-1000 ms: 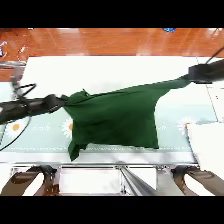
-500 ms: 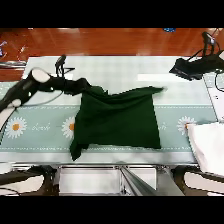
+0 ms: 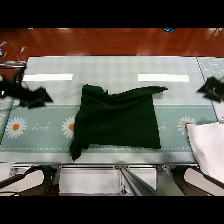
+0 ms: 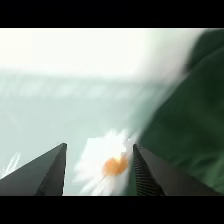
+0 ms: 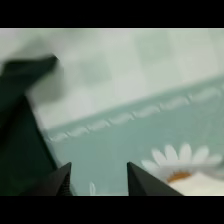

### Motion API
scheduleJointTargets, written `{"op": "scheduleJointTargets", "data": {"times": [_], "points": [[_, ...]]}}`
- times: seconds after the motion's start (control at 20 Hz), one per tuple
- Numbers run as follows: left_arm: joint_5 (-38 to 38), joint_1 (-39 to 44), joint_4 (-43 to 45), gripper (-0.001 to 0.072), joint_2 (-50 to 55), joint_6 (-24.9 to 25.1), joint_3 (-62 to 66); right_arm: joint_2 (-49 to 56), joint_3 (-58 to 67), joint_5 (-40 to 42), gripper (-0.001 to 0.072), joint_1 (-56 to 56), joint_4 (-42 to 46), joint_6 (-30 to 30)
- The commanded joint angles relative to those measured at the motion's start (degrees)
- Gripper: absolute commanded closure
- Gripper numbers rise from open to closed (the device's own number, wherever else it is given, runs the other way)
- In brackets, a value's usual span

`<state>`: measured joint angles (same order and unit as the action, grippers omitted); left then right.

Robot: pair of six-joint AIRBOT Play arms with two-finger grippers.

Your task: Fold the shirts.

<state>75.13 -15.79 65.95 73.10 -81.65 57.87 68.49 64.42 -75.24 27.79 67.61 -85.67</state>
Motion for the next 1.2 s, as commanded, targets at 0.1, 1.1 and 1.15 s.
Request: {"op": "scheduleJointTargets", "data": {"times": [0.1,1.1,1.15], "points": [[2.62,-3.82,-7.21,0.0198,-8.02,8.63,-23.43,-11.26,-23.17,1.53,0.0309,2.49,-5.03,6.88],[-8.22,13.07,-17.40,0.0690,0.61,13.51,-28.89,-12.04,-26.08,-2.08,0.0308,2.34,-6.97,9.46],[-8.31,13.07,-17.42,0.0690,0.61,13.51,-27.89,-12.04,-27.21,-2.08,0.0308,2.32,-5.75,9.25]]}}
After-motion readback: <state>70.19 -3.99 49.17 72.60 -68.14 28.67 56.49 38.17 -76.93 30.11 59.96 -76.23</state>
